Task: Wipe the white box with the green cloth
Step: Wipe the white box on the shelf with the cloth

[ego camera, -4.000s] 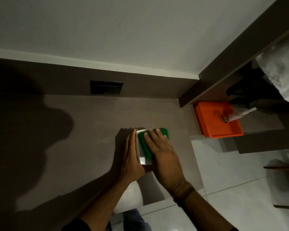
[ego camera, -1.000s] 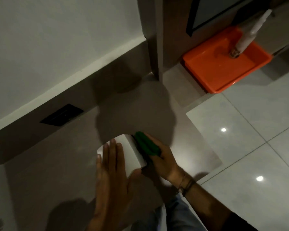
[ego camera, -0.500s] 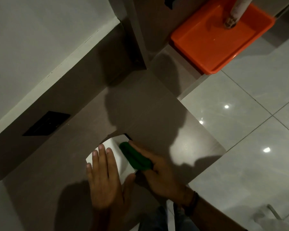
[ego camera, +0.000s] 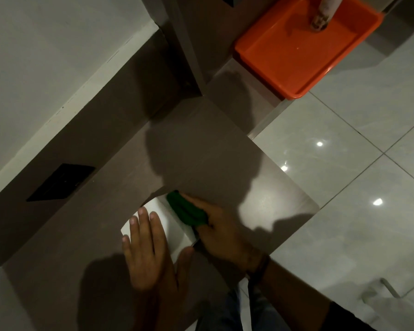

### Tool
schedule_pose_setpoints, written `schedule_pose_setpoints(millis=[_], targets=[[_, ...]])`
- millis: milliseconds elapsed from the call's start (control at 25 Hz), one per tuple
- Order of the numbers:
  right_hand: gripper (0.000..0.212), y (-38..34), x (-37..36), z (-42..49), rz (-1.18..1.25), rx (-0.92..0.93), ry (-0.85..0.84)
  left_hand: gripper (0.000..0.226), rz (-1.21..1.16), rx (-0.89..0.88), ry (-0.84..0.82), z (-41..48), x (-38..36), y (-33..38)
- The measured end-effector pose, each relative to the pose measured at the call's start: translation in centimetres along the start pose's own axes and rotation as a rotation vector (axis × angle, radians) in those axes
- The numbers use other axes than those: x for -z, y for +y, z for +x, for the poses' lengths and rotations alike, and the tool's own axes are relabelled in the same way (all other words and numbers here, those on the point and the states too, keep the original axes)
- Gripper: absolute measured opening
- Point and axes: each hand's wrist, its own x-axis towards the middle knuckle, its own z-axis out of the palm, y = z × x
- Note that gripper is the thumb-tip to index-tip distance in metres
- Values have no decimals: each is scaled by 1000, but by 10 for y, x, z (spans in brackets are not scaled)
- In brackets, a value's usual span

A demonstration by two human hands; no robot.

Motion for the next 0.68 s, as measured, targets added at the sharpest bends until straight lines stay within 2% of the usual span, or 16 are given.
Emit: schedule_pose_setpoints(millis=[160,280,360,480,560,680], targets=[[61,6,1,-42,-86,-70,41,88,18,-15,0,-2,2,0],[55,-7,4,-20,-156,22,62,88,74,-19,-11,-1,-3,0],[53,-7,8,-1,-240,10,94,90,64,11,-5,0,-6,3],[35,0,17,-21,-326,-56,134,96,40,23,-32,1,-2,2],[39,-5,20,-40,-280,-84,75,92,61,-31,-70,-1,3,0],[46,-6,20,-18,-253,-9,28,82,82,-150,-46,-5,5,-2]])
